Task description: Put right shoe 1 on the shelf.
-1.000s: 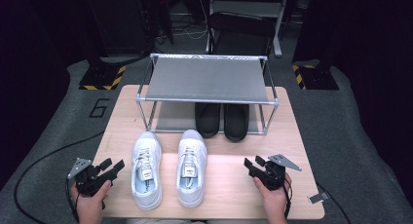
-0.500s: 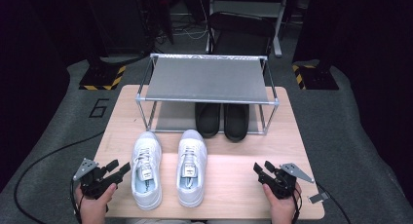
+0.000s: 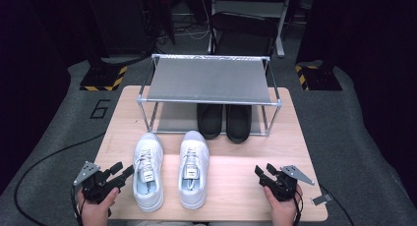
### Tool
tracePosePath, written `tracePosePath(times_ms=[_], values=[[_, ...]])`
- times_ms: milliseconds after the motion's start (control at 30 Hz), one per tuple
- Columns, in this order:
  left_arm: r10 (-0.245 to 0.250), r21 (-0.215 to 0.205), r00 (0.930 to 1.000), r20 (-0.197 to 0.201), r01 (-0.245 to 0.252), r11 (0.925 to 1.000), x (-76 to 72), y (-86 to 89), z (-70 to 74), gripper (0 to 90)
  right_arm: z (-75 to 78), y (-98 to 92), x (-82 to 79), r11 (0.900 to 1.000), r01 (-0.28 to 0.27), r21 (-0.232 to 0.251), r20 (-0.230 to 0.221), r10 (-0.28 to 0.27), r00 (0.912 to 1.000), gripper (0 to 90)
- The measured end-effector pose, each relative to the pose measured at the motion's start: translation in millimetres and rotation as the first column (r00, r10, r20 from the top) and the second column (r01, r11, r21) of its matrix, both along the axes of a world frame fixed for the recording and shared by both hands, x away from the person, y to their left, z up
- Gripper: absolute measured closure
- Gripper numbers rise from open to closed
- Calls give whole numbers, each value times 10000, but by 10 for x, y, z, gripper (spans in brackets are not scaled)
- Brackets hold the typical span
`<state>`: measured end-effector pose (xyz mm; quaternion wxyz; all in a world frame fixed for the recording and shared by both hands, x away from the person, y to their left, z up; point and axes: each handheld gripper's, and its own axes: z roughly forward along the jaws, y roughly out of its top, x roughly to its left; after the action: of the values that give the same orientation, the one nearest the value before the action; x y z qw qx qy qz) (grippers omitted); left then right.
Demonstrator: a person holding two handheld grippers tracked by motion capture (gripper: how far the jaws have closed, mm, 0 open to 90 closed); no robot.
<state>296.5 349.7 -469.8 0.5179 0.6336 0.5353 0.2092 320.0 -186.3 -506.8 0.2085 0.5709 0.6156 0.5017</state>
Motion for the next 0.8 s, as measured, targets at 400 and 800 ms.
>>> tracePosePath(times_ms=[400, 800], values=[[-513, -137, 9987, 26, 513, 9986, -8, -96, 74, 449, -36, 7, 14, 10000, 20, 90, -120, -19, 9999, 451], [-46, 798, 9948, -1021, 128, 9967, 55, -270, -136, 528, -48, 23, 1, 9997, -203, 145, -198, 206, 9996, 489]])
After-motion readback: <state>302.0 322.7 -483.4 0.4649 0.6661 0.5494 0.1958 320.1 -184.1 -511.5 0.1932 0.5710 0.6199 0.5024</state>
